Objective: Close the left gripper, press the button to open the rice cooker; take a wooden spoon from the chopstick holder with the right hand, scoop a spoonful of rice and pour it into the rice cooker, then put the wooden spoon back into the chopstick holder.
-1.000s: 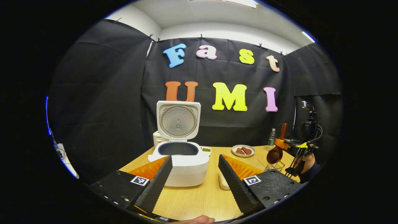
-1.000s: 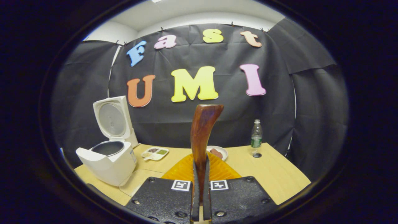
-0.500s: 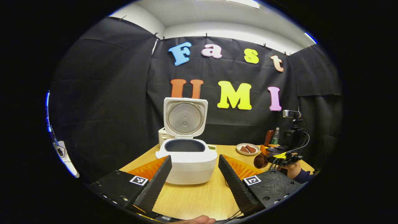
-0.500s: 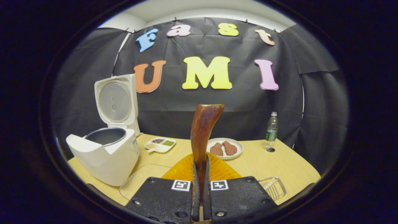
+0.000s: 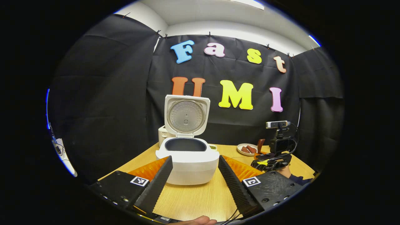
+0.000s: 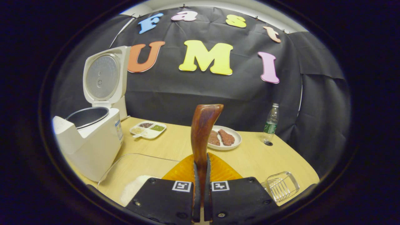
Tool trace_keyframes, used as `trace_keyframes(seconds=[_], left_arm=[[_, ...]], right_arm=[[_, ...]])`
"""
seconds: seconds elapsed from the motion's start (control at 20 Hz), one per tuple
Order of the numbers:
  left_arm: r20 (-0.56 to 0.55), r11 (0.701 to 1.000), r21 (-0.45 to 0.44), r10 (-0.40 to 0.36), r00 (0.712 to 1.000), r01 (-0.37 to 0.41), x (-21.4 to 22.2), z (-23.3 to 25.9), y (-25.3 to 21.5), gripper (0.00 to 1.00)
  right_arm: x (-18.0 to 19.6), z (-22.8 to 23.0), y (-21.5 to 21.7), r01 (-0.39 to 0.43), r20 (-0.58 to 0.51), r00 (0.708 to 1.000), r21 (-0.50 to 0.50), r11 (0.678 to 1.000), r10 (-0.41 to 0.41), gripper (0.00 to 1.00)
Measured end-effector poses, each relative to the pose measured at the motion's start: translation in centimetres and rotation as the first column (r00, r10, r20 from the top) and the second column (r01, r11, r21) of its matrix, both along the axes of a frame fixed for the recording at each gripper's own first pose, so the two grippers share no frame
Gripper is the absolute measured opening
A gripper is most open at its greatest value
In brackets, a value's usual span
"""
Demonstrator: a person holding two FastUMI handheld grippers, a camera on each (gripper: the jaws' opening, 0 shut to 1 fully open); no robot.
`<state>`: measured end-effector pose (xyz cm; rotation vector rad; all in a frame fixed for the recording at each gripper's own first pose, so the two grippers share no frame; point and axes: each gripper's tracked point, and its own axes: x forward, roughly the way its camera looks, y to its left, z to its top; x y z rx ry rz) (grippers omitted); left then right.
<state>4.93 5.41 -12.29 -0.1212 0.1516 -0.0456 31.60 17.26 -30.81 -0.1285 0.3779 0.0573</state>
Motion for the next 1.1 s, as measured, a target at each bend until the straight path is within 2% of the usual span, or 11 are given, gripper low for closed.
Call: trace_keyframes(seconds=[0.15,0.3,0.45,0.65,0.8,1.0,1.1], left_arm=[[-0.011,1.0,0.011,0.002,1.0,-0.002,-0.2,-0.4,0.3,0.94],[-0.015,1.0,0.004,-0.004,1.0,0.004,-0.3,-0.6,0.3,0.94],[-0.03,1.0,0.014,-0.007,1.0,0.008,-0.2,-1.2,0.4,0.94],[-0.033,1.0,0.0,-0.02,0.999,0.02,-0.2,-1.0,-0.4,0.94],[-0.037,1.0,0.014,-0.026,0.999,0.027,-0.4,-1.1,-0.6,0.94],[-0.039,0.999,0.031,-0.027,0.999,0.028,-0.5,-1.2,-0.7,0.94],[-0.044,0.999,0.032,-0.024,0.999,0.026,-0.4,-1.3,-0.5,0.94]], right_arm=[[-1.3,-1.3,3.4,-0.103,-0.074,0.991,0.115,0.988,0.112,0.1],[-2.5,-1.4,4.3,-0.143,-0.124,0.977,0.226,0.964,0.174,0.1],[-3.3,-1.5,4.5,-0.123,-0.206,0.951,0.432,0.894,0.23,0.1],[-3.8,-1.3,4.6,-0.077,-0.269,0.92,0.591,0.803,0.286,0.1],[-3.9,-0.8,3.9,0.001,-0.297,0.907,0.709,0.705,0.298,0.1],[-3.6,0.6,2.5,0.07,-0.273,0.908,0.847,0.527,0.317,0.1],[-3.3,1.6,1.8,0.08,-0.247,0.916,0.885,0.458,0.317,0.1]])
